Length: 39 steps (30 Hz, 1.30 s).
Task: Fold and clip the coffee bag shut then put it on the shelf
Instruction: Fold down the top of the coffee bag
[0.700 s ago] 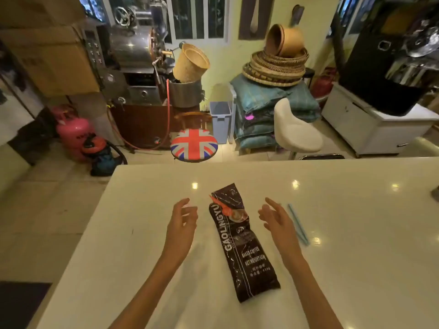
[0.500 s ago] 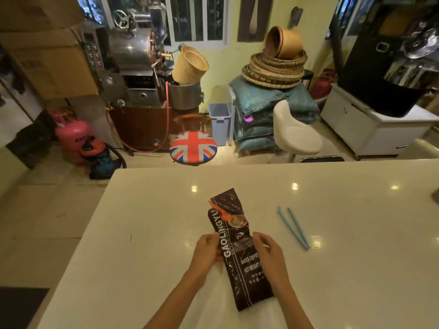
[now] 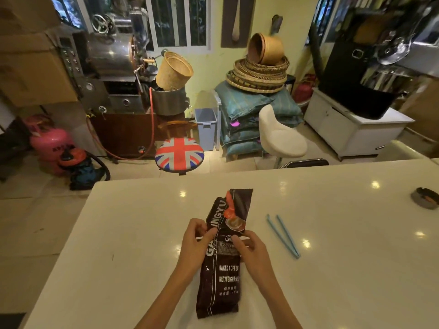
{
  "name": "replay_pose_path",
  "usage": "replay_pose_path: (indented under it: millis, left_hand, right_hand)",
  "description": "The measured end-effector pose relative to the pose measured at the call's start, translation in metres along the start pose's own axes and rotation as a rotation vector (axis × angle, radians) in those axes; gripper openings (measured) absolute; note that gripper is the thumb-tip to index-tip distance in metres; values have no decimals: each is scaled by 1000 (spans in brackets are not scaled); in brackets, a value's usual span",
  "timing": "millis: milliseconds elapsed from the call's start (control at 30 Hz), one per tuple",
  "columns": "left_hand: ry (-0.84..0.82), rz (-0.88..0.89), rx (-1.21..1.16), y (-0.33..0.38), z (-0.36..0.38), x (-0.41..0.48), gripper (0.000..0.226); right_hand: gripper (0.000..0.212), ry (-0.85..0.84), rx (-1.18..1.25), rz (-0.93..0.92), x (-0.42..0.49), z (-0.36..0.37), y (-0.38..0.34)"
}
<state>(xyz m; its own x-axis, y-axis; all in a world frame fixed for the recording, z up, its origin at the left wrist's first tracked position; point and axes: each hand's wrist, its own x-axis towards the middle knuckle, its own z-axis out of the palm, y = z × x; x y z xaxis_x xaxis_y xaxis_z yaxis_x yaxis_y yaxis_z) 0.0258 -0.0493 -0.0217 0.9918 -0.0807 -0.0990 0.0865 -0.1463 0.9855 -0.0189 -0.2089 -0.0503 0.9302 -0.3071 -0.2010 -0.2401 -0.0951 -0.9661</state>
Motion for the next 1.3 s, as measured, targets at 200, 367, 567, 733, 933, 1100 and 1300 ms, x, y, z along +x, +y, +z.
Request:
replay_pose_path:
  millis: [200,367,567,733,933,1100,1300]
  left_hand:
    - [-12,-82,-108,1,-15,5,21]
    - [-44,-123,-193,8,-18,5,16]
    - [-145,-199,-384,13,-9,1,29]
    - [75,-190,-349,25,-3,2,28]
    - [116,-11,-236,45,-15,9,63]
    - [19,620,979,124,-24,46,74]
    - [-224,714,1123,168,-9,77,37]
  right_hand:
    - [24,-49,9,-26,8,0,-12]
    - [35,4,64,-58,14,1,-19]
    - [38,88,137,-23,17,13,-31]
    - [33,-101,142,-11,6,15,-40]
    - [10,-43,5,-66,-10,20,-32]
    - [8,-82,-4,-110,-14,15,-37]
    - [16,-31,180,-141,-27,24,-52]
